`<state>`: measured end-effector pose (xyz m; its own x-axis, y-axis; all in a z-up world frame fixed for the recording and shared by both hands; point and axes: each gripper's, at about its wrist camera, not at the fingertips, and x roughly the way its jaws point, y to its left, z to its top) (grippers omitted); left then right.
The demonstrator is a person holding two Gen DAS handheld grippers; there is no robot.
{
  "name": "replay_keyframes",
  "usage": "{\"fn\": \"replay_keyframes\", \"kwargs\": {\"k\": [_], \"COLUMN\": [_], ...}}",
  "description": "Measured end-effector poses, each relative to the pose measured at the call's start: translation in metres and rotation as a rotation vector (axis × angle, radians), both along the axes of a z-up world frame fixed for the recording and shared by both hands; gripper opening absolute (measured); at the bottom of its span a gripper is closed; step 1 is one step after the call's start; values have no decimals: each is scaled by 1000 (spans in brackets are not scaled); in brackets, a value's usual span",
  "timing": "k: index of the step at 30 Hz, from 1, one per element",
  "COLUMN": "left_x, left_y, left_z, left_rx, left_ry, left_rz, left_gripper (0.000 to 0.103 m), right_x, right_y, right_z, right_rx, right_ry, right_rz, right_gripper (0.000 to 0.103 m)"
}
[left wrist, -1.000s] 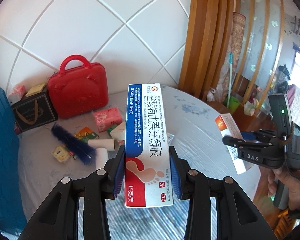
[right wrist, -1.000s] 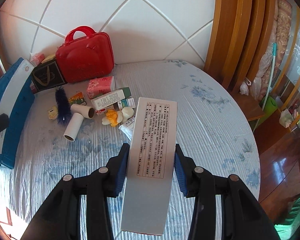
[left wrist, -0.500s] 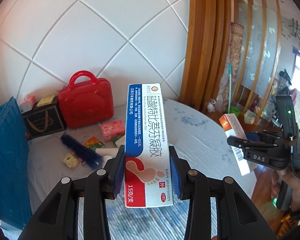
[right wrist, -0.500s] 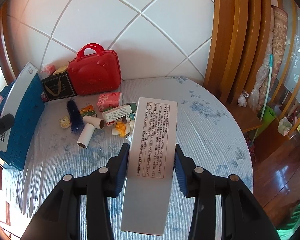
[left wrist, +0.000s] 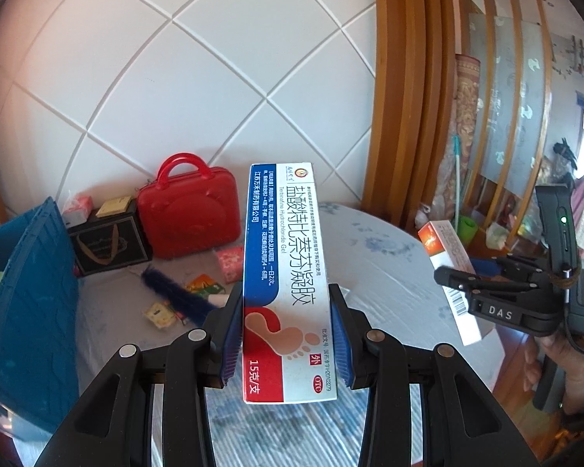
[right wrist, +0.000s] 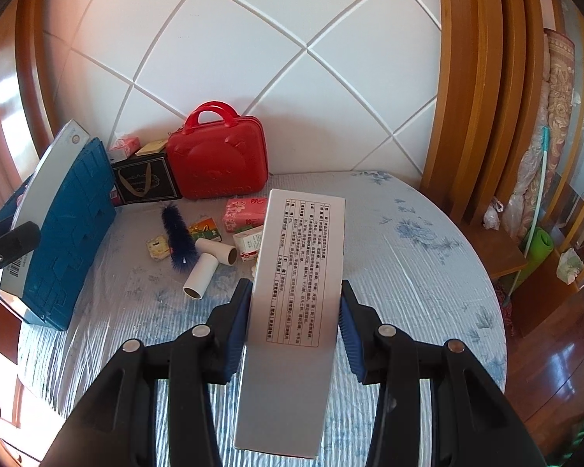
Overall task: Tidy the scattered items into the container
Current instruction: 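Lift the ointment box and white carton and carry both toward the blue crate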
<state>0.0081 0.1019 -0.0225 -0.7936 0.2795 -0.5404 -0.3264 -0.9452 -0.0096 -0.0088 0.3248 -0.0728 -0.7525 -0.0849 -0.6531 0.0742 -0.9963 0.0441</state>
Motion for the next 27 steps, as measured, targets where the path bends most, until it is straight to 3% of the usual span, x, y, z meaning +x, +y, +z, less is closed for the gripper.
{"fn": "replay_keyframes", "kwargs": {"k": [13, 27], "left_x": [6, 4], "left_y": [-33, -133], "left_z": [6, 17], "left_rx": [52, 91], "left_ry": [34, 57], "left_rz": [57, 85], "left_gripper": [38, 38], "right_x": [1, 2], "right_y": [-49, -135], "right_z": [18, 41], "right_rx": [29, 80], "right_ry": [15, 50], "right_rz": [85, 95], "right_gripper": [42, 42]}}
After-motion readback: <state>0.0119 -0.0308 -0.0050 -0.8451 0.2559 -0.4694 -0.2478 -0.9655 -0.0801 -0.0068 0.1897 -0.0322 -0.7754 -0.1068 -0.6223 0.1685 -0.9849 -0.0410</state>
